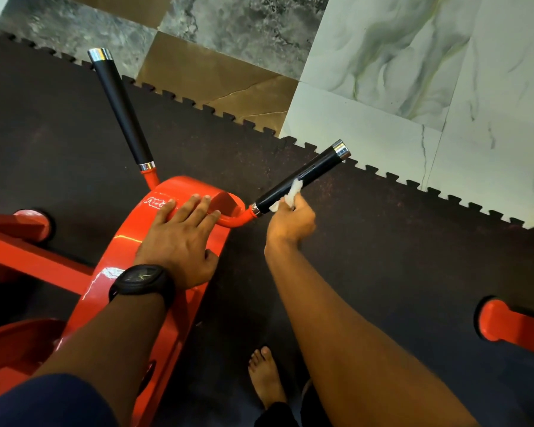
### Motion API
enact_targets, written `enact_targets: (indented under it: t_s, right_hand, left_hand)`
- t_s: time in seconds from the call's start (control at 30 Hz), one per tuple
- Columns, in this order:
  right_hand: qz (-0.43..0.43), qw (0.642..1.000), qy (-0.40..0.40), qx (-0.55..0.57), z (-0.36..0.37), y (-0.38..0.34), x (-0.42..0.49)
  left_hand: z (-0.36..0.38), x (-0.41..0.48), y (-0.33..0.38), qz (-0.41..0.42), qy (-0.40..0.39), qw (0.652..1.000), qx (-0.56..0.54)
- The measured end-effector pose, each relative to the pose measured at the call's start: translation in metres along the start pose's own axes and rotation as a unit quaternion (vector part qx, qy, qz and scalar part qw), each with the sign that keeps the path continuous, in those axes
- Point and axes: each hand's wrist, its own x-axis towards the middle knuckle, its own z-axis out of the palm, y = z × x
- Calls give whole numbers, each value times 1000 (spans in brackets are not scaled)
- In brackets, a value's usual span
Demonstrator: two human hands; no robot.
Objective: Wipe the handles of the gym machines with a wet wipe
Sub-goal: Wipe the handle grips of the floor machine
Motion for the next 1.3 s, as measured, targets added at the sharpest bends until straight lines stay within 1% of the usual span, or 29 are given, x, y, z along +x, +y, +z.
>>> enact_targets:
  t_s: [0.07,0.1,0.17,0.23,0.3,0.33,0.4,0.43,0.47,0.5,0.57,0.6,0.67,0.7,0.73,0.77,0.8,0.87,0.93,0.97,1.0,1.07,1.1,1.13,1.17,1.2,1.23,1.27,1.3]
  right_hand:
    - [-92,995,28,-31,-2,5,-2]
    - [-156,986,36,-45,-5,8,0]
    - [-305,945,14,-119,-13,18,4]
    - [-427,873,-42,-234,-22,28,11]
    - [-507,795,-83,-324,-28,29,23]
    - [-558,742,-98,-358,-31,28,29]
    - [-665,612,-144,-403,-37,29,38]
    - [-697,554,-164,-425,-40,29,45]
    - [-700,525,-183,-450,-44,24,49]
    - [-689,523,-187,-465,-48,19,53]
    - [-642,558,-183,-493,-53,7,54]
    - [-631,548,-193,-514,-54,2,53]
    - [-636,489,-192,-566,-58,-6,51]
    - [-645,468,-176,-578,-60,-11,54]
    - [-639,468,-159,-589,-62,-17,57]
    - [-621,487,-140,-598,-65,-24,60]
    - [-603,494,-128,-613,-68,-28,61]
    - [-609,456,-149,-631,-68,-24,58]
    - [-625,401,-165,-649,-69,-23,49]
    - [-632,402,-165,-642,-69,-24,49]
    - [-629,423,-162,-632,-69,-28,52]
    - [-587,481,-145,-635,-68,-45,58]
    - [-567,503,-139,-637,-67,-50,59]
    - [-564,512,-147,-632,-67,-51,57]
    - [-572,490,-161,-638,-65,-50,51]
    - [-589,443,-174,-653,-64,-44,46]
    - [-630,386,-181,-649,-66,-38,44]
    - [-660,359,-191,-632,-68,-34,46]
    - [-661,362,-196,-627,-70,-39,53]
  left_hand:
    - [0,-1,0,-2,0,1000,2]
    - [1,-1,0,-2,3,1000,3]
    - [2,0,0,2,7,1000,3]
    - [2,0,0,-1,8,1000,3]
    - [3,0,-1,-4,9,1000,5]
    - [3,1,-1,-2,11,1000,4]
    - [3,0,0,0,11,1000,3]
    - [3,-1,0,0,11,1000,3]
    - [2,-1,0,-1,10,1000,2]
    - [2,-1,-1,-1,9,1000,2]
    - [2,0,-1,-4,5,1000,0]
    - [2,0,-1,-5,4,1000,-1]
    - [1,1,-1,-4,6,1000,-5]
    - [1,0,-1,-4,6,1000,-4]
    - [1,1,-1,-3,4,1000,-5]
    - [1,0,-1,-3,4,1000,-5]
    - [1,0,-1,-4,3,1000,-6]
    - [0,0,0,-6,1,1000,-5]
    - [-2,0,0,-9,-2,1000,-6]
    - [-1,0,0,-10,-2,1000,-6]
    - [-1,-1,1,-10,-1,1000,-7]
    - [0,-1,1,-6,4,1000,-12]
    - [0,0,1,-5,6,1000,-13]
    - [-1,0,1,-4,6,1000,-13]
    - [-1,-1,2,-5,5,1000,-12]
    - [-2,-1,2,-5,5,1000,-12]
    - [-2,-1,1,-5,4,1000,-14]
    - [-2,-1,1,-5,2,1000,-15]
    - [-1,0,0,-4,0,1000,-17]
